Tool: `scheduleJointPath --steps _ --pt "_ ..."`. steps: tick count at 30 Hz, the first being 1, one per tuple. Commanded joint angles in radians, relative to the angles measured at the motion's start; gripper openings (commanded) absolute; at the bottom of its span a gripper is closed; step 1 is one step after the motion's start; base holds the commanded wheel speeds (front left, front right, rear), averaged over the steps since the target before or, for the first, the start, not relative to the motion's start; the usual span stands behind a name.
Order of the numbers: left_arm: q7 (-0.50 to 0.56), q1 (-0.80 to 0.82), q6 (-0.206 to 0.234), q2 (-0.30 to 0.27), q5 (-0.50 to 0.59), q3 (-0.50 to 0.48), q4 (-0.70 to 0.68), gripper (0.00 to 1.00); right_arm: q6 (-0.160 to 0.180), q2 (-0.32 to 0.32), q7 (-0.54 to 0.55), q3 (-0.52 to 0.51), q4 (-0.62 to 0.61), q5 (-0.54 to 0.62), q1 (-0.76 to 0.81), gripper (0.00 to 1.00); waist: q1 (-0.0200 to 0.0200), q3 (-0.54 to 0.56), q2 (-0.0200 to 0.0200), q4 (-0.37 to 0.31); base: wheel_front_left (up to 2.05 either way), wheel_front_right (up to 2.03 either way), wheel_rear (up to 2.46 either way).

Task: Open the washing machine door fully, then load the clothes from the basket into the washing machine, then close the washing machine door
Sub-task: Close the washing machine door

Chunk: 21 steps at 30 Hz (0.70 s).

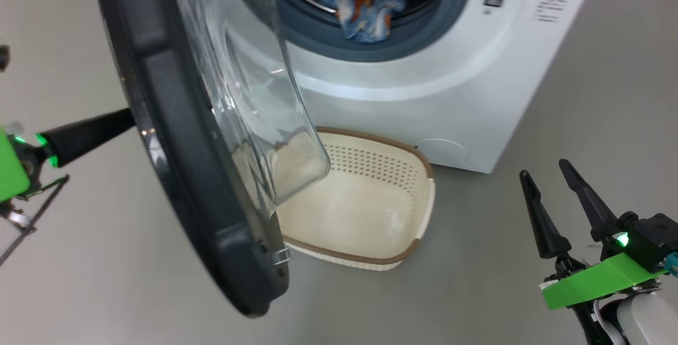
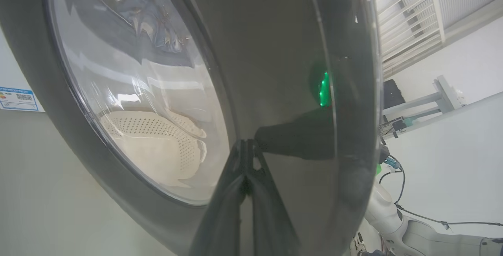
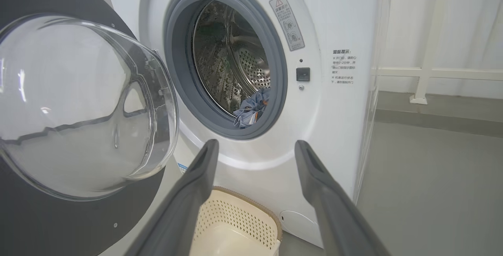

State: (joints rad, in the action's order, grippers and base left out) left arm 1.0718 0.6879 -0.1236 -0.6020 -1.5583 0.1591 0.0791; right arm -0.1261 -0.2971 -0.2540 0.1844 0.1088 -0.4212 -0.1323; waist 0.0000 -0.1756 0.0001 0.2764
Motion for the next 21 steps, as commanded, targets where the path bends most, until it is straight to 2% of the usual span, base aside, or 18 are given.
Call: scheduleJointPath --steps 1,12,21 --pt "-0.016 0.05 -0.007 -0.031 0.014 -0.033 -0.036 0.0 -0.005 -0.004 -0.008 0.008 -0.026 0.013 0.014 1.0 0.0 0.009 -0.0001 -0.071 0.0 0.0 0.0" --pt "-0.072 0.083 -0.007 -0.012 0.071 -0.003 -0.005 0.0 -0.005 0.024 -0.008 -0.027 -0.032 0.018 0.026 1.0 0.0 0.004 -0.0001 -0.242 0.0 0.0 0.0" --pt "-0.113 0.102 -0.007 -0.025 0.105 0.007 0.019 0.0 -0.005 0.039 -0.008 -0.051 -0.038 0.019 0.024 1.0 0.0 -0.011 -0.0001 -0.339 0.0 0.0 0.0"
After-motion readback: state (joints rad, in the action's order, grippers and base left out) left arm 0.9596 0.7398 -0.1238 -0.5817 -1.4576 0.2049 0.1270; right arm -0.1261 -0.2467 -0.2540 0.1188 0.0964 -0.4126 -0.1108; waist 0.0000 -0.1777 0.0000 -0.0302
